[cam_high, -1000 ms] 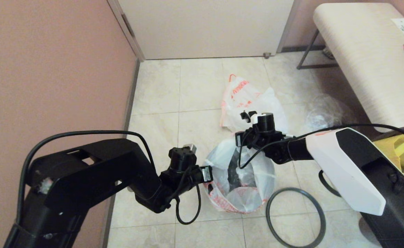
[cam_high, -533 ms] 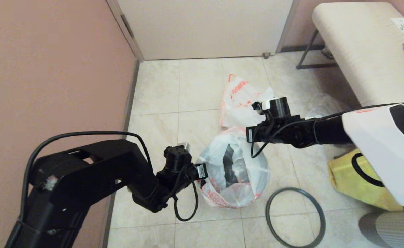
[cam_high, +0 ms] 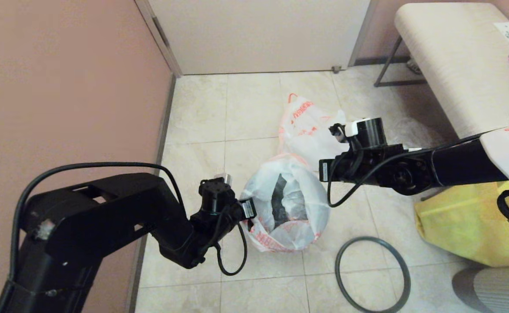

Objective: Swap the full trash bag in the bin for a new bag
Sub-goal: Put the new garbage bag on the trash can

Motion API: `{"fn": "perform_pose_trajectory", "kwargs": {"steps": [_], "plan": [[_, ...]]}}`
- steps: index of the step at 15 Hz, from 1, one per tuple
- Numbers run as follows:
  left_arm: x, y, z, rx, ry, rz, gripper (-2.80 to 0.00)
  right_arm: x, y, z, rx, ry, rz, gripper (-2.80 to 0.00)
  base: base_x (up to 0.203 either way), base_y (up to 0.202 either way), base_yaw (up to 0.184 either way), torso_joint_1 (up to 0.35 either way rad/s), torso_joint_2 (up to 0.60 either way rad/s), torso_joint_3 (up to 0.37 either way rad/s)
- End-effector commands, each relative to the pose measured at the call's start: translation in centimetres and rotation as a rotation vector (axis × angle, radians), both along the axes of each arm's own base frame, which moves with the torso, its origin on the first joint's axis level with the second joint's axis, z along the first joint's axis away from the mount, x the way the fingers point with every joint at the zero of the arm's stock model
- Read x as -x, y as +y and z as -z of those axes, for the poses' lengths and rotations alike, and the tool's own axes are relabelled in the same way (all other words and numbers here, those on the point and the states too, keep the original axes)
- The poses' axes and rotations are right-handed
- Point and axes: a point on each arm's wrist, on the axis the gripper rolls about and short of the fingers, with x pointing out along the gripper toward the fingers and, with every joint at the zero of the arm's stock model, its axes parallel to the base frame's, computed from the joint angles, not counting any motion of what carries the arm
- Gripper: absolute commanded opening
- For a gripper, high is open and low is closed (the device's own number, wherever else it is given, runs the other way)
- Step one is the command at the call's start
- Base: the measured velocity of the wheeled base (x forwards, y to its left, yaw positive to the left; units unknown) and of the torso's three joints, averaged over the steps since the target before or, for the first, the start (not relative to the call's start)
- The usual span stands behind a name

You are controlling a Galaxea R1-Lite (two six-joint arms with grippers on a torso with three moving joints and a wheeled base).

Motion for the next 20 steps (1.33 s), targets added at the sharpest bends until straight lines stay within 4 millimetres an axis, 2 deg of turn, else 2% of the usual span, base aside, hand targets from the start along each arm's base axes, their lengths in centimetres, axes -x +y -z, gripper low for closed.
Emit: {"fn": "perform_pose_trajectory", "kwargs": {"steps": [1, 3, 7, 11, 12, 14, 16, 18, 20], "plan": [[0.1, -0.4, -0.9, -0.023, -0.017, -0.019, -2.80, 1.1, -0.6, -1.7, -0.012, -0.031, 0.009, -2.80, 0.000, 0.000, 0.000, 0.000, 0.00, 0.000], [0.3, -1.2, -0.5, -0.090, -0.020, -0.044, -2.80, 1.5, -0.9, -2.3, -0.013, -0.041, 0.013, -2.80, 0.000, 0.000, 0.000, 0.000, 0.00, 0.000], [0.0, -0.8, -0.2, -0.090, -0.015, -0.046, -2.80, 1.8, -0.7, -2.6, -0.012, -0.045, 0.009, -2.80, 0.000, 0.000, 0.000, 0.000, 0.00, 0.000], [2.5, 0.1, -1.8, -0.088, 0.005, 0.008, -2.80, 2.6, -0.2, -3.5, 0.012, -0.073, -0.009, -2.80, 0.000, 0.000, 0.000, 0.000, 0.00, 0.000], [2.6, 0.0, -1.5, -0.096, 0.012, 0.018, 0.00, 2.6, -0.1, -3.5, 0.014, -0.072, -0.008, -2.80, 0.000, 0.000, 0.000, 0.000, 0.00, 0.000], [1.8, -0.3, -0.2, -0.104, 0.027, 0.027, 0.00, 2.8, -0.2, -3.5, 0.018, -0.072, 0.001, -2.80, 0.000, 0.000, 0.000, 0.000, 0.00, 0.000], [1.3, -0.3, 0.2, -0.101, 0.026, 0.027, 0.00, 2.9, -0.3, -3.6, 0.019, -0.074, 0.000, -2.80, 0.000, 0.000, 0.000, 0.000, 0.00, 0.000], [2.0, 0.1, -0.8, -0.097, 0.016, 0.025, 0.00, 3.2, -0.2, -3.9, 0.019, -0.082, -0.005, -2.80, 0.000, 0.000, 0.000, 0.000, 0.00, 0.000], [3.5, 0.9, -2.1, -0.109, 0.015, 0.029, 0.00, 3.8, 0.3, -3.8, 0.047, -0.055, -0.013, -2.80, 0.000, 0.000, 0.000, 0.000, 0.00, 0.000]]}}
